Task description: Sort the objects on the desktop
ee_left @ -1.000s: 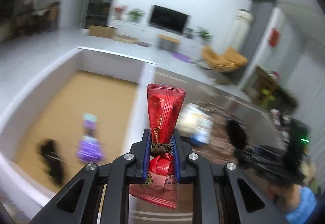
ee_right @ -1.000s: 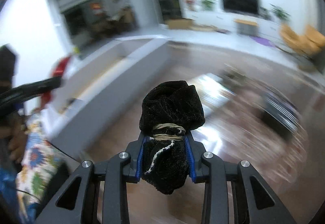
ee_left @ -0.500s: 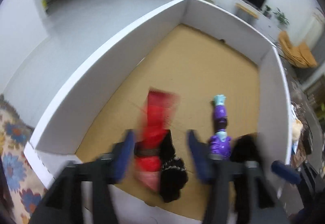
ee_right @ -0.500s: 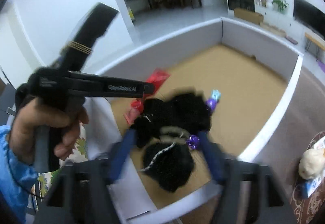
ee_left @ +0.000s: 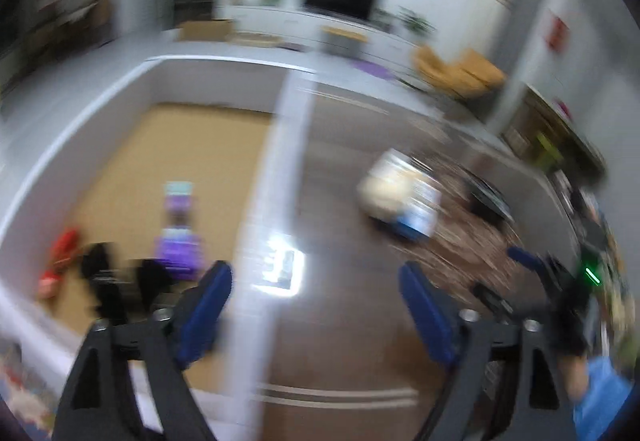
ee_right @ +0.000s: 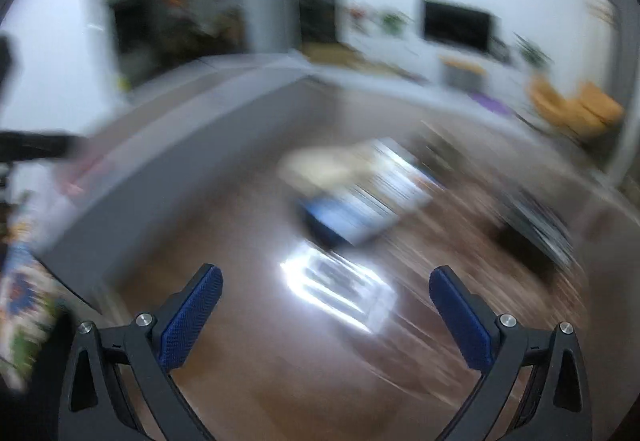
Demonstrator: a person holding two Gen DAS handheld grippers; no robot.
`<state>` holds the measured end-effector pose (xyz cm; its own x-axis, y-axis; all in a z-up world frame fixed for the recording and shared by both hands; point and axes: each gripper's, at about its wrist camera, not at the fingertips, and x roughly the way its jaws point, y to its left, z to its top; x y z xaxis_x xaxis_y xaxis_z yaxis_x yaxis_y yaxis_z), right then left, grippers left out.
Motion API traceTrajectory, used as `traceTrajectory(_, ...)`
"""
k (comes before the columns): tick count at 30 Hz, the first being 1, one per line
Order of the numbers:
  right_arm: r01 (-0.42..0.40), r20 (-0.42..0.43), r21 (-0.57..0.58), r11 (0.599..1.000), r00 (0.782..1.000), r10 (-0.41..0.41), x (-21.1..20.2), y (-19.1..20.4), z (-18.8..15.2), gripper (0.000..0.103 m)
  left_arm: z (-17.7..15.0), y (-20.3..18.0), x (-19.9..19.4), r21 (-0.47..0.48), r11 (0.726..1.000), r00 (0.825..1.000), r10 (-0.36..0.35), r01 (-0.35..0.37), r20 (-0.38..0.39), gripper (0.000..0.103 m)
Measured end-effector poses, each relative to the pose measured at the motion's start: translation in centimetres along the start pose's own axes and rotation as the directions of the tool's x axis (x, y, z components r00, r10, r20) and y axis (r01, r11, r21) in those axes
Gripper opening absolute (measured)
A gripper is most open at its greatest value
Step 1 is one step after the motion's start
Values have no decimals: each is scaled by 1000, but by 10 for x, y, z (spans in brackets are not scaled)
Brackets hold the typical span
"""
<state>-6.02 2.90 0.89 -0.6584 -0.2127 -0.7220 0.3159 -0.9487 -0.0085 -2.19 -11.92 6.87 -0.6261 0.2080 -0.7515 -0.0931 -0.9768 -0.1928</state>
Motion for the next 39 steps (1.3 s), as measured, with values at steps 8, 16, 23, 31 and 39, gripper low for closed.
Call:
traceTrajectory(8,222,-145,99,970,968,-206,-2,-114,-68,103,-41,-102,139,111,994,980,7,16,-200,94)
traceTrajectory(16,189,-160,184,965,974,-161,-3,-120,-76,103,-44,-134,173,211,975,993,93,-75,-78,103)
traceTrajectory(23,187,-161,187,964,974,-158,2,-121,-76,103,-43,-133,174,207,976,993,90,-73,-77,103)
traceTrajectory(31,187,-161,187,964,974,-158,2,-120,-76,103,-42,-133,175,207,976,993,91,-73,-77,103)
traceTrajectory(39,187,-160,187,964,974,-158,2,-120,-76,103,-42,-133,177,207,976,993,91,-73,-78,103)
